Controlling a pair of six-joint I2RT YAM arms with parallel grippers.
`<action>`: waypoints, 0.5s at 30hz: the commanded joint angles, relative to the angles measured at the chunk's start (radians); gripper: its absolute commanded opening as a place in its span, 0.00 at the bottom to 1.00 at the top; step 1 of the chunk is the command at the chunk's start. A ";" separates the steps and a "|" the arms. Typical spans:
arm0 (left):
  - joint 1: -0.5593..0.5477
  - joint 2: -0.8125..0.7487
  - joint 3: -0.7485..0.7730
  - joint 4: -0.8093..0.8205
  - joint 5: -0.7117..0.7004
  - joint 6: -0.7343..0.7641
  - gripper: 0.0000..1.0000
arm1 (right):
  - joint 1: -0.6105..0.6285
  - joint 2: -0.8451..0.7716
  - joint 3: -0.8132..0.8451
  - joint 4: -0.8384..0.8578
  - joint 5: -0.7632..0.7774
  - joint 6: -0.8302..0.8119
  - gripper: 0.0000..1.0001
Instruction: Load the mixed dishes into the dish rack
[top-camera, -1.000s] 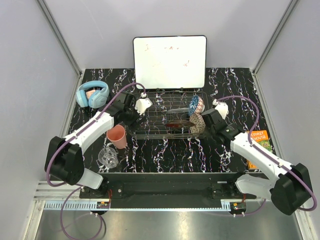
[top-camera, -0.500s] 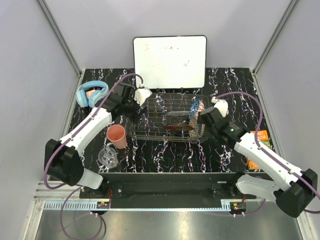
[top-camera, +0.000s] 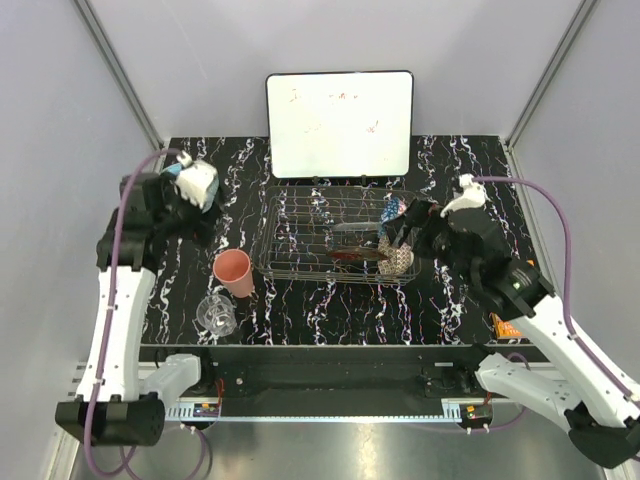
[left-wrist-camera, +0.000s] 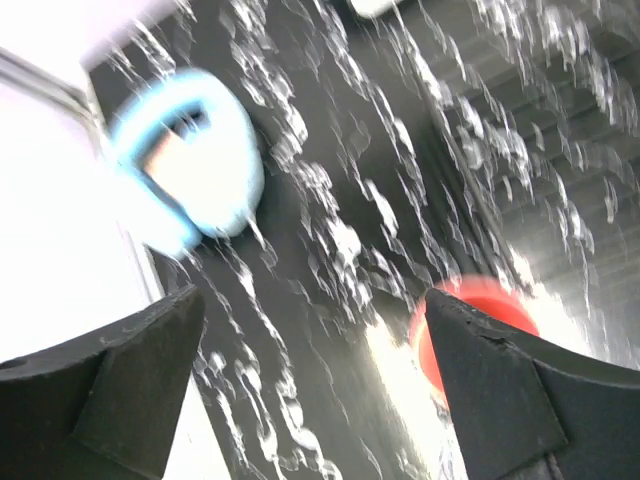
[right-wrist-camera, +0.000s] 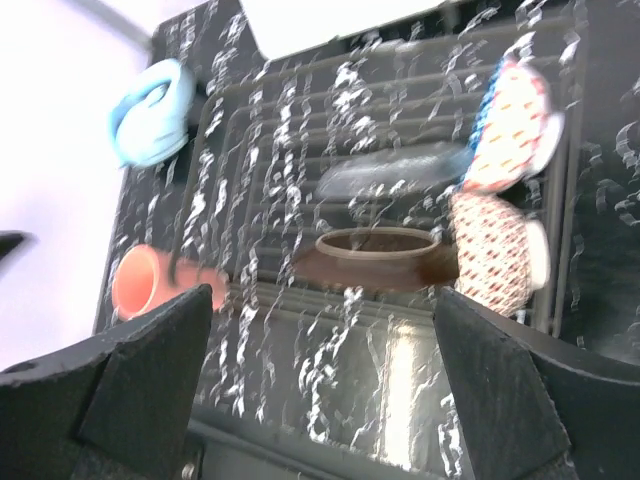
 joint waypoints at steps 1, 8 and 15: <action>-0.003 -0.030 -0.162 -0.094 0.033 0.083 0.93 | 0.006 0.031 -0.037 0.149 -0.147 0.012 0.99; 0.018 0.073 -0.197 -0.057 0.074 0.029 0.80 | 0.016 0.043 -0.009 0.088 -0.117 -0.023 0.98; 0.022 0.139 -0.226 -0.023 0.086 0.024 0.77 | 0.015 0.045 -0.017 0.069 -0.107 -0.008 0.97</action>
